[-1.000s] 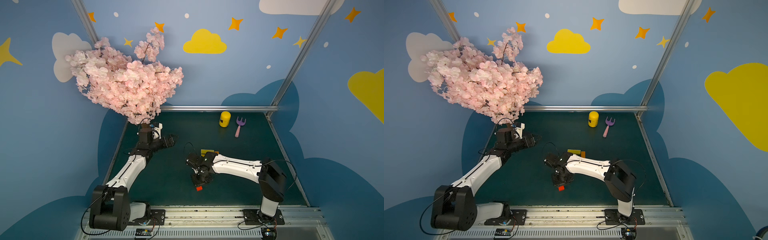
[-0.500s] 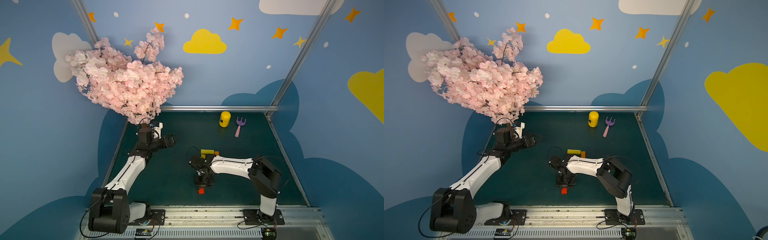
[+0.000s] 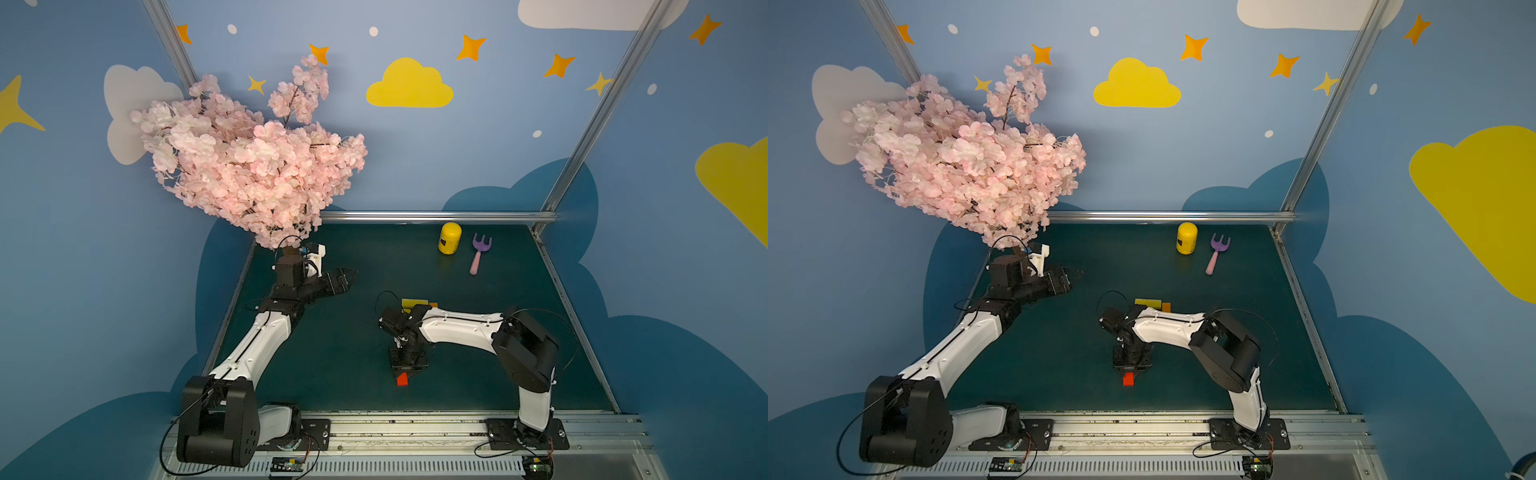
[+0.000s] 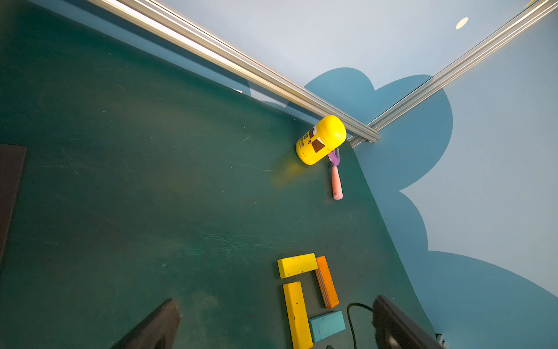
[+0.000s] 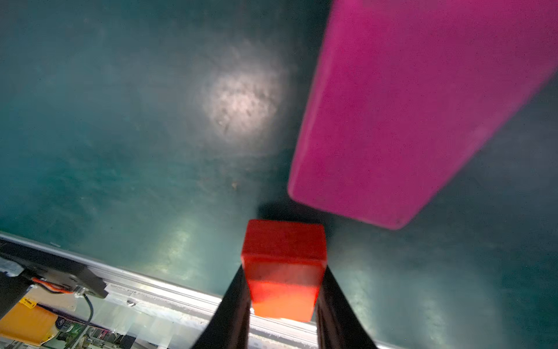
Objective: Assemble the letter p with building blocks
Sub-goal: Assemble the building block at the center of the board.
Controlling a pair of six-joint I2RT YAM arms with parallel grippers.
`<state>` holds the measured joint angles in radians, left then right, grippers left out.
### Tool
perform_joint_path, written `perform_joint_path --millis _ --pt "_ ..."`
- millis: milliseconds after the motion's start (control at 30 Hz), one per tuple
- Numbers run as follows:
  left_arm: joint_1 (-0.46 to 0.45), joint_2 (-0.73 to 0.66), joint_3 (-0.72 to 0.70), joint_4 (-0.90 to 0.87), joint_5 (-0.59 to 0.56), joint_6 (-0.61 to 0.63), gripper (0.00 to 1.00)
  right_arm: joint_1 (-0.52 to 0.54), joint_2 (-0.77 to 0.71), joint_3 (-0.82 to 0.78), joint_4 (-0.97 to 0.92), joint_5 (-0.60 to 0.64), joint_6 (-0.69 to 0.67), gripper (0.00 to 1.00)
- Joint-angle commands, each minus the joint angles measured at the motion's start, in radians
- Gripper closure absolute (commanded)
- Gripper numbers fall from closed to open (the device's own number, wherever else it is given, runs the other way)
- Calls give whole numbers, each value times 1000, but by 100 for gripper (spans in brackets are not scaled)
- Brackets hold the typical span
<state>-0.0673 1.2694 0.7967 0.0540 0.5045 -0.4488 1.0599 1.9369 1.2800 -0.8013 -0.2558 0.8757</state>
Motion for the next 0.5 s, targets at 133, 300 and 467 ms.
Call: perform_joint_path --millis 133,300,467 --pt "6 -2 6 14 18 9 0 -21 45 -8 -39 86 13 85" --pt "6 -3 6 17 22 10 0 -35 43 -19 -41 102 19 87" --pt "5 -5 4 15 22 9 0 -41 32 -24 -41 125 26 88"
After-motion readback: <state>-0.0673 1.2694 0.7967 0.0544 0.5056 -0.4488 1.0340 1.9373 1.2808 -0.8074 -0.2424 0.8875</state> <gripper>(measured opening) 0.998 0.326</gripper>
